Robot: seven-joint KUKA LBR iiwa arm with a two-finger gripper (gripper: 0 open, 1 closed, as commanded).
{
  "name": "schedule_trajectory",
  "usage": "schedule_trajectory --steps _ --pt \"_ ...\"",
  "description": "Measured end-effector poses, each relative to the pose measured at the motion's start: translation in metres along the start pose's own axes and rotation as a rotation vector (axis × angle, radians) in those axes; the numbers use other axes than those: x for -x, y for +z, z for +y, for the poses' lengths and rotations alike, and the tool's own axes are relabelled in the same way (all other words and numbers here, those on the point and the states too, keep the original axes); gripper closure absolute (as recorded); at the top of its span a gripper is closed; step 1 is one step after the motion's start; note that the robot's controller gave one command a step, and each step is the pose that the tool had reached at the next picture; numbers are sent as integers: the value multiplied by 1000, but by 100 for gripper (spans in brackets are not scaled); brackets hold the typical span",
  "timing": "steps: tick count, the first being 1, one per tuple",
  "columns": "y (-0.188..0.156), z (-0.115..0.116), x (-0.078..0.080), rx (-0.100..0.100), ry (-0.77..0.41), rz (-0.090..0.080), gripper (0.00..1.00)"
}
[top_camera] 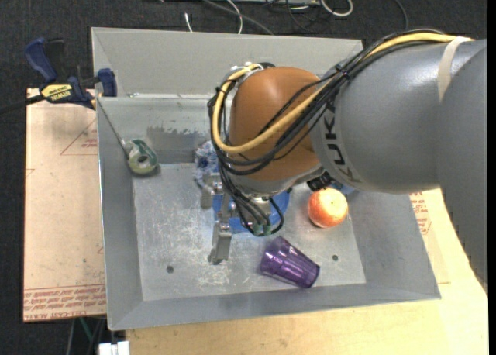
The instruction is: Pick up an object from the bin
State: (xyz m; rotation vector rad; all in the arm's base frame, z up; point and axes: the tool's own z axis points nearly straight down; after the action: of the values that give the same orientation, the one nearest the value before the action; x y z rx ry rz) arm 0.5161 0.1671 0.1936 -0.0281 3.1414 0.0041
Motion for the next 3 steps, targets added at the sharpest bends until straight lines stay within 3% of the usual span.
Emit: schedule_trajectory --steps 1,2,3 --pt "68 -45 77 -3 -23 6 0" --pt "53 -44 8 4 -187 -3 0" --pt "121 -96 12 -3 -206 12 0"
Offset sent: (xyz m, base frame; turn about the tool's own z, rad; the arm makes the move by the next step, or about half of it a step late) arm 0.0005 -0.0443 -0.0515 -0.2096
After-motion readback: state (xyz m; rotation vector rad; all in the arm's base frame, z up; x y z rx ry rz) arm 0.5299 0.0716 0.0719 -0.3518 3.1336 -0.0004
